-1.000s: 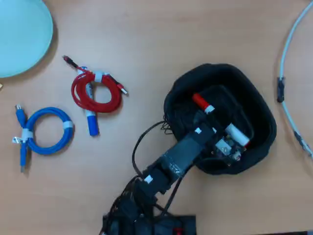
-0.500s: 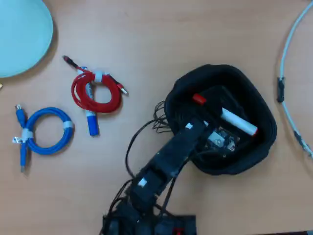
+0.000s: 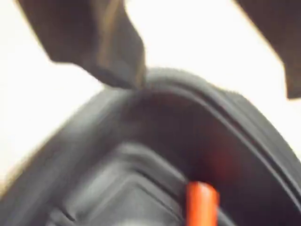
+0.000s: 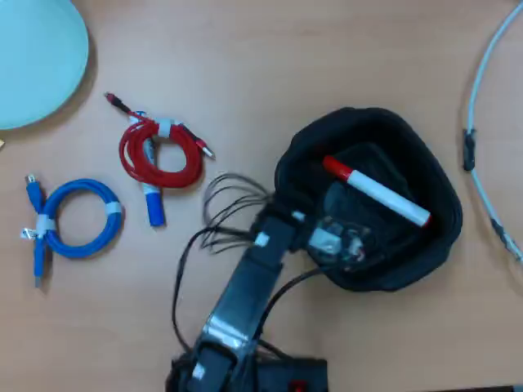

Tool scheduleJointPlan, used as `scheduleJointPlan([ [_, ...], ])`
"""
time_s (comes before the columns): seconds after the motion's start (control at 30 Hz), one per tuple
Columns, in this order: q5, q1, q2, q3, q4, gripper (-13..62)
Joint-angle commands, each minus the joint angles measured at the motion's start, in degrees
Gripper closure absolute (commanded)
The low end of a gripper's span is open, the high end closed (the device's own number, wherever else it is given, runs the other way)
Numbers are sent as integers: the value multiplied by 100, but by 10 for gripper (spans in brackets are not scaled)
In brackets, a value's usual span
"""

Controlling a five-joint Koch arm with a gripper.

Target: Pick up the red pen and put it in the black bowl

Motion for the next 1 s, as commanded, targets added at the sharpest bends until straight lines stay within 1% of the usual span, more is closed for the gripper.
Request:
scheduleJointPlan([
  [0.0, 193, -606, 686, 53, -9, 170],
  [0.17, 413, -1767, 1600, 624, -26, 170],
  [0.4, 615, -2566, 2250, 1477, -70, 168],
  [0.57, 545, -2646, 2399, 2514, -624, 168],
  [0.8, 79, -2698, 2382, 4043, -2215, 168],
  [0.97, -9, -2575, 2391, 4825, -2575, 168],
])
